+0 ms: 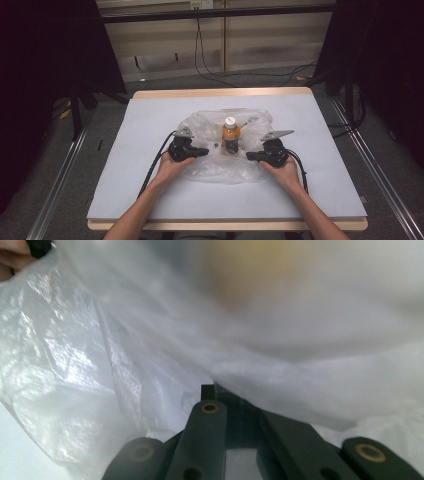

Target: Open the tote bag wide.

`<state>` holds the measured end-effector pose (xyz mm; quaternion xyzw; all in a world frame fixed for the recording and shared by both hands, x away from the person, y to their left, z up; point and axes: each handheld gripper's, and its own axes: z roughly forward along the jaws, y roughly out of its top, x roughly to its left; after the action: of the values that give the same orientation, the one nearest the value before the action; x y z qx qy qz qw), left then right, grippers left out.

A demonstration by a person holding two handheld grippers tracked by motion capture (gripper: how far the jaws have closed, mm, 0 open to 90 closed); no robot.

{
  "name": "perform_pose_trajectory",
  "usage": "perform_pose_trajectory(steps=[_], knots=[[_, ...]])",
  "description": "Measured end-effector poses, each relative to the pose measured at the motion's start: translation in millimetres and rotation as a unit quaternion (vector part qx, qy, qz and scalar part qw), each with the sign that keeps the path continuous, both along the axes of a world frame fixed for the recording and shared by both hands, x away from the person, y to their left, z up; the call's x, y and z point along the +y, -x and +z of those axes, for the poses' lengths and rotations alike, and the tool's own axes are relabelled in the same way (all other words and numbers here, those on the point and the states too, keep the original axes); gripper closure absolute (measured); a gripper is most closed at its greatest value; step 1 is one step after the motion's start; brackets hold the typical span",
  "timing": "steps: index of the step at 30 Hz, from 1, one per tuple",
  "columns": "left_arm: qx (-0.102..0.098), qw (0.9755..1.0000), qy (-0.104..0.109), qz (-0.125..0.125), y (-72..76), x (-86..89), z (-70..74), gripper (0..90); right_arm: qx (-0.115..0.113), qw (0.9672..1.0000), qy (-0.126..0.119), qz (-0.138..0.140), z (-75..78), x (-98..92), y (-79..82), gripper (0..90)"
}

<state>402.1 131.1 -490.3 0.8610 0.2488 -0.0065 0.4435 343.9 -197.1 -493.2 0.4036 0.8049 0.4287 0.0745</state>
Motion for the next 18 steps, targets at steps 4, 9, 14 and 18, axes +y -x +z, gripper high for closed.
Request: perform_pose_trajectory(steps=[4, 9, 14, 18], knots=[[0.014, 0.9996, -0.017, 0.016, 5.3, 2.4, -0.2, 90.0, 0.006, 1.0, 0.004, -0.006, 0.4, -5.0, 1.5, 90.0], [-0.004, 0.9995, -0.032, -0.001, 5.9, 11.4, 1.3, 90.0, 0.011, 0.9994, 0.027, -0.018, 4.7, -20.6, 5.5, 90.0], [0.008, 0.9997, -0.023, -0.002, 9.7, 22.3, 0.7, 90.0, 0.026, 0.9988, 0.015, -0.038, 3.9, -37.5, 15.1, 90.0], [0.003, 0.9998, -0.022, 0.001, 13.1, 27.7, 1.1, 90.0, 0.018, 0.9988, 0.025, -0.038, 5.2, -35.2, 16.4, 90.0]])
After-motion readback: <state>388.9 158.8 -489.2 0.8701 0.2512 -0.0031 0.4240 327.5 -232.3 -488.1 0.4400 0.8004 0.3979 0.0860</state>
